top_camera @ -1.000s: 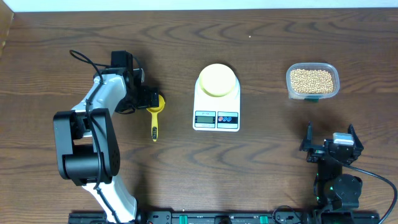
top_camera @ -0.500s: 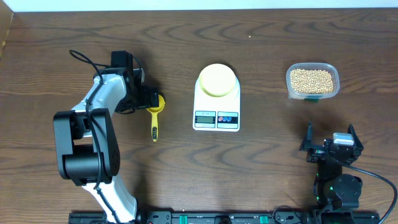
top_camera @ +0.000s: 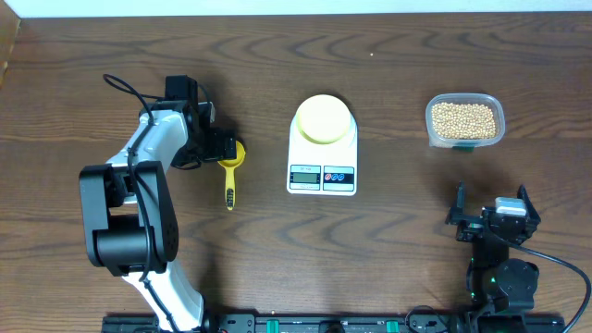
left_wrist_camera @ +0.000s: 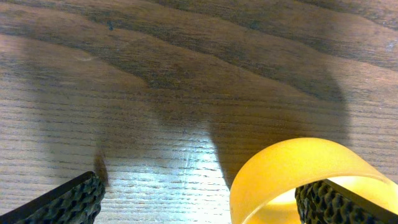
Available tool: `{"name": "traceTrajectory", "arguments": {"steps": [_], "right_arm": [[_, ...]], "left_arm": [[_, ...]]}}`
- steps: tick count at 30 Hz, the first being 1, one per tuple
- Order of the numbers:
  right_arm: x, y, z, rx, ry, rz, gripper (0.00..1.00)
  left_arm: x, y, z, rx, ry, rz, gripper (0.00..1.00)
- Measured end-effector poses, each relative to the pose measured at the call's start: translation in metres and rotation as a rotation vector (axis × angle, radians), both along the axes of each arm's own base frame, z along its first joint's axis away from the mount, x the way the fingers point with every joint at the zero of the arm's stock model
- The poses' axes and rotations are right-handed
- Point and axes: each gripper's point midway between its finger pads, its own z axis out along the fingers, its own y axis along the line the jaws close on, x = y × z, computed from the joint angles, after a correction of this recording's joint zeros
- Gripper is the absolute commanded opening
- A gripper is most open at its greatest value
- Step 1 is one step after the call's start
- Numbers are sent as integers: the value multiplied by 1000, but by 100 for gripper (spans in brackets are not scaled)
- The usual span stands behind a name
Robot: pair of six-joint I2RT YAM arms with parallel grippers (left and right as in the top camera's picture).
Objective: Scoop item into bowl and weigh 50g on scale
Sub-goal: 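Close the left gripper on the yellow scoop's handle near the cup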
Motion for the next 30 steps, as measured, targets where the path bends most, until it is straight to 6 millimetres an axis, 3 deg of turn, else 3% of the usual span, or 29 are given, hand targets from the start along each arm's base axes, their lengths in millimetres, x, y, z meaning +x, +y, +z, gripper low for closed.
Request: {"name": "traceTrajectory", "arguments": {"steps": [30], "right_arm": [[0,0,0,0,0,0,99]], "left_arm": [[0,0,0,0,0,0,99]]}}
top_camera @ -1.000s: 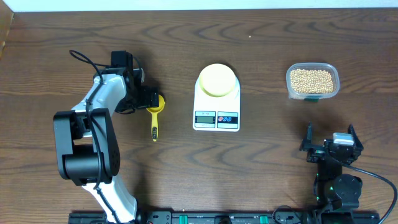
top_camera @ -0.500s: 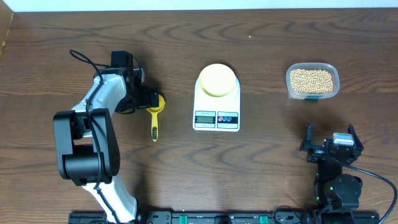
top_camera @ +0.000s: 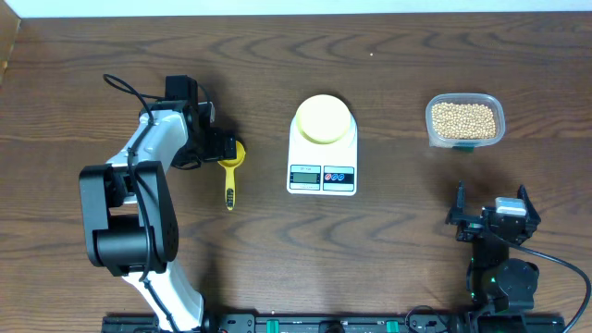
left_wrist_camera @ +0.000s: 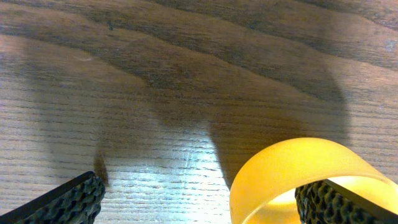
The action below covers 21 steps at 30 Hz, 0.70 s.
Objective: Scoop item into bowl and weigh 50g on scale
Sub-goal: 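Close the left gripper on the yellow scoop's handle near the cup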
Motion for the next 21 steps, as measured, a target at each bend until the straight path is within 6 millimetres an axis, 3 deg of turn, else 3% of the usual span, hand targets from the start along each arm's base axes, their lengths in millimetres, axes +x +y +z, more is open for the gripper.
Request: {"name": "traceTrajectory", "arguments": {"steps": [6,21], "right_arm": [[0,0,0,0,0,0,99],[0,0,0,0,0,0,99]], "left_arm": [[0,0,0,-1,0,1,81],[0,0,0,0,-1,-3,65]]}}
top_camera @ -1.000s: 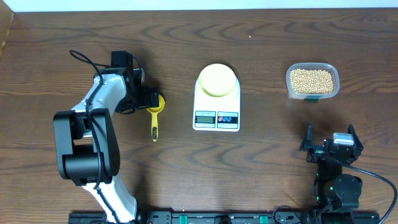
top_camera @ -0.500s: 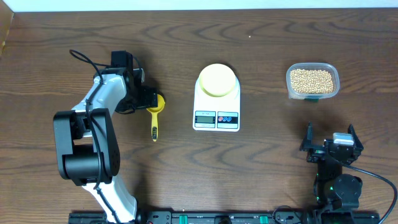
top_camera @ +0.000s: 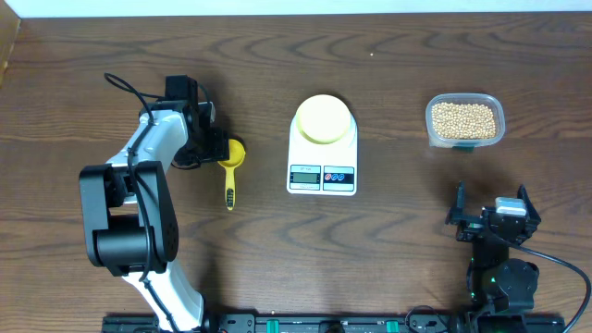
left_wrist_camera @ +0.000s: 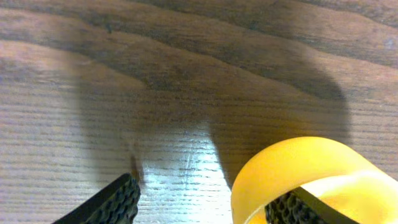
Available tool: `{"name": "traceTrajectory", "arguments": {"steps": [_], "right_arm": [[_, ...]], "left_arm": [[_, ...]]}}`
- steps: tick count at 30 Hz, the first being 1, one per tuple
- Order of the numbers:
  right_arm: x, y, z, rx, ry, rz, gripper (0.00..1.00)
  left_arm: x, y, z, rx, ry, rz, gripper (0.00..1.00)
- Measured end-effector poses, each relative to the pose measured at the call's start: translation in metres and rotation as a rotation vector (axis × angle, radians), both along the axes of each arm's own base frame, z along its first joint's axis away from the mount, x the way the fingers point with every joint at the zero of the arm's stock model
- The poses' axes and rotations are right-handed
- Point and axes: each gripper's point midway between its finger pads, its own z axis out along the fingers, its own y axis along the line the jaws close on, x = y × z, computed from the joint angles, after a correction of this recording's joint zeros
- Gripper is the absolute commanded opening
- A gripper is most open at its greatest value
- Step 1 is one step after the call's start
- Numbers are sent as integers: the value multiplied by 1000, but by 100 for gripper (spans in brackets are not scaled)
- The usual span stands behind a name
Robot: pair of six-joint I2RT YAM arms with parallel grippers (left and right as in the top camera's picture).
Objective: Scoop item into bowl and weigh 50g on scale
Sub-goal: 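Close the left gripper on the yellow scoop's handle near the cup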
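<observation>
The yellow scoop [top_camera: 231,159] lies left of the scale, cup toward the back and handle toward the front. My left gripper [top_camera: 216,148] is down at the cup and open. In the left wrist view one finger [left_wrist_camera: 297,208] sits inside the scoop's cup [left_wrist_camera: 292,163], and the other finger [left_wrist_camera: 113,201] rests on the wood well left of the cup wall. A pale yellow bowl [top_camera: 324,118] stands on the white scale [top_camera: 322,176]. My right gripper [top_camera: 490,220] is parked at the front right; its jaws are too small to read.
A clear tub of soybeans [top_camera: 464,120] stands at the back right. The left arm's base [top_camera: 125,222] and cable take up the left front. A rail [top_camera: 305,324] runs along the front edge.
My left gripper's fingers have come closer together about the scoop's cup wall, and the outer finger now sits nearer the cup. The scoop seems slightly shifted. The right arm is unchanged.
At both earlier moments my left gripper stood wide open over the scoop's cup, one finger inside it and one far out on the wood, with nothing moving. Now the gap has narrowed, with the outer finger still apart from the cup wall.
</observation>
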Motion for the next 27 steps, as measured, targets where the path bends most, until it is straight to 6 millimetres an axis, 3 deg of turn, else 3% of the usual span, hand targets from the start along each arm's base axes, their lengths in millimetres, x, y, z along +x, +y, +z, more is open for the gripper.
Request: {"name": "traceTrajectory", "arguments": {"steps": [27], "right_arm": [[0,0,0,0,0,0,99]], "left_arm": [[0,0,0,0,0,0,41]]}}
